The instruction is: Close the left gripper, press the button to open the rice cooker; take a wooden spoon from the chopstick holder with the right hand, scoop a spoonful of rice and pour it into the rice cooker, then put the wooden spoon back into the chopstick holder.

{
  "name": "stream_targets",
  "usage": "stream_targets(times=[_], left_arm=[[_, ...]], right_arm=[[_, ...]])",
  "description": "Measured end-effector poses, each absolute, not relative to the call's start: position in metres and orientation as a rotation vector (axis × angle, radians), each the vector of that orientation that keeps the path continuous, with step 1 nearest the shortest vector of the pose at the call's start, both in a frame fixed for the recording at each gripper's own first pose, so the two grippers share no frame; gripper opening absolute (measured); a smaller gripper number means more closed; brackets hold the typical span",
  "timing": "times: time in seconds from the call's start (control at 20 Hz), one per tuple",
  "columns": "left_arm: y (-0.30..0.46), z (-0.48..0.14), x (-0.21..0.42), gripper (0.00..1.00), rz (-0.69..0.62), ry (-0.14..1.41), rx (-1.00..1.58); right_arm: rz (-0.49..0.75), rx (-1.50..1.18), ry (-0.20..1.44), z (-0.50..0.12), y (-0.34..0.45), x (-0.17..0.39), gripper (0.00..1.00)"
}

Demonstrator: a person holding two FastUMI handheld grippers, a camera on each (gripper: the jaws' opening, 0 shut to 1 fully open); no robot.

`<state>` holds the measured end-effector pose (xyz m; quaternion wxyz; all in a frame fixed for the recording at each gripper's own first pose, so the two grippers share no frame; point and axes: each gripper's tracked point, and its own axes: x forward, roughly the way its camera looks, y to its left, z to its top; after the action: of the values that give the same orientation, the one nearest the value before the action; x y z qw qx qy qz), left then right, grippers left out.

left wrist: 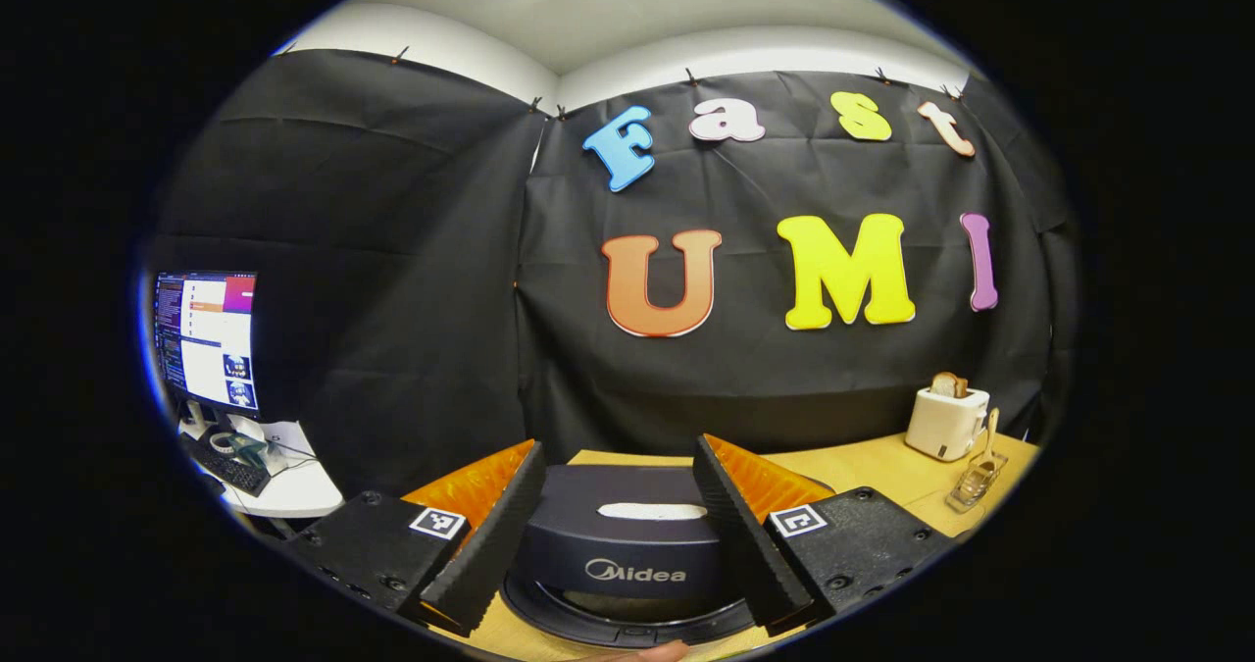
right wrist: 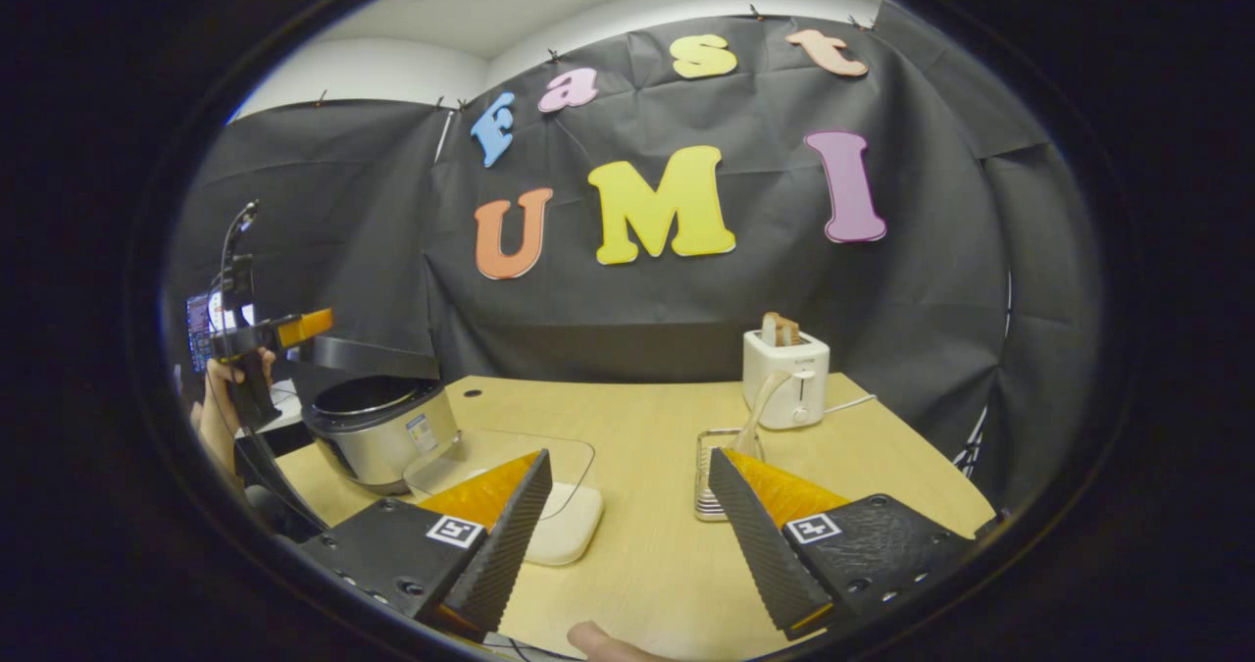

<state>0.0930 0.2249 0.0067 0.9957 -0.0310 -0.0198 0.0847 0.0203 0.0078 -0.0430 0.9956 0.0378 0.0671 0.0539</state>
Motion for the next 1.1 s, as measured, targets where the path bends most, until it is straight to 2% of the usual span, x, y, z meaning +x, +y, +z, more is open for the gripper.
stream_targets(times=[0.05, 0.3, 0.35, 0.4, 0.45, 0.6, 0.7, 0.75, 0.85, 0.9, 0.95, 1.1], left_arm=[[0.222, -0.006, 0.094, 0.96, 0.160, -0.010, -0.057], [0.214, -0.044, 0.099, 0.97, 0.147, 0.073, -0.048], [0.213, -0.045, 0.098, 0.98, 0.143, 0.071, -0.046], [0.212, -0.047, 0.097, 0.98, 0.138, 0.071, -0.050], [0.211, -0.049, 0.096, 0.98, 0.130, 0.072, -0.047], [0.211, -0.053, 0.093, 0.97, 0.125, 0.065, -0.045], [0.212, -0.055, 0.091, 0.97, 0.134, 0.076, -0.045], [0.211, -0.056, 0.089, 0.97, 0.138, 0.085, -0.042], [0.211, -0.056, 0.082, 0.96, 0.151, 0.099, -0.045], [0.211, -0.057, 0.079, 0.96, 0.155, 0.106, -0.044], [0.210, -0.056, 0.076, 0.96, 0.157, 0.109, -0.043], [0.209, -0.057, 0.074, 0.94, 0.157, 0.099, -0.050]], right_arm=[[0.113, 0.072, 0.132, -0.043, 0.010, 0.020, 0.96], [0.121, 0.043, 0.122, -0.040, 0.016, 0.013, 0.96], [0.116, 0.039, 0.118, -0.038, 0.015, 0.013, 0.96], [0.109, 0.034, 0.114, -0.037, 0.014, 0.012, 0.92], [0.104, 0.029, 0.109, -0.035, 0.013, 0.009, 0.96], [0.090, 0.022, 0.061, -0.022, 0.013, 0.004, 0.96], [0.092, 0.012, 0.045, -0.019, 0.014, -0.001, 0.95], [0.097, 0.007, 0.042, -0.019, 0.015, -0.003, 0.91], [0.104, 0.001, 0.041, -0.019, 0.018, -0.004, 0.92], [0.107, -0.001, 0.043, -0.019, 0.019, -0.004, 0.96], [0.109, -0.001, 0.046, -0.020, 0.019, -0.005, 0.92], [0.115, -0.003, 0.052, -0.021, 0.022, -0.005, 0.92]])
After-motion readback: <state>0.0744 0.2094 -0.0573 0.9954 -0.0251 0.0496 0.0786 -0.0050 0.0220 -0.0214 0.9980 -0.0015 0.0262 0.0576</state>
